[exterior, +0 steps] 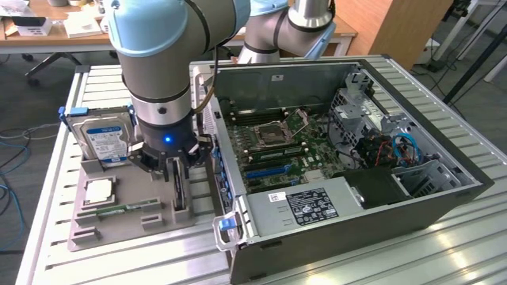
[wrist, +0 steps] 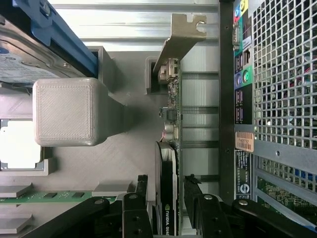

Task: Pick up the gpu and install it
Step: 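Pick up the gpu and move the gpu toward the slot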

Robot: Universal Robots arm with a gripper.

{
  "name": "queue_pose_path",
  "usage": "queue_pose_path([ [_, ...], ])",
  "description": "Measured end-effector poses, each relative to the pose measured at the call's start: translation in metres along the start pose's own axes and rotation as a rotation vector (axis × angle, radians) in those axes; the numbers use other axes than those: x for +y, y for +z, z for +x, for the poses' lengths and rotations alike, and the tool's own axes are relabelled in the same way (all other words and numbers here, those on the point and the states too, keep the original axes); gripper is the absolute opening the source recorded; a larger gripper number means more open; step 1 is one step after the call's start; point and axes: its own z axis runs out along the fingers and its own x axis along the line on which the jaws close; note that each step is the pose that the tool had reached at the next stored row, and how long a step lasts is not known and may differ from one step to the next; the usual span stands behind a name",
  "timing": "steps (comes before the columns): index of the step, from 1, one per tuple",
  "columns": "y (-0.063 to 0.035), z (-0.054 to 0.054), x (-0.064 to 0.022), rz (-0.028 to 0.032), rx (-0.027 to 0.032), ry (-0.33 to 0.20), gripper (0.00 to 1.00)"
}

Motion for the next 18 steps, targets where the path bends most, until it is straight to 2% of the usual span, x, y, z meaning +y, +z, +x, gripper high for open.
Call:
queue_pose_path([
  [18,0.002,-0.0011,0.0011,-0.0014,-0.0002,0.001,0.43],
])
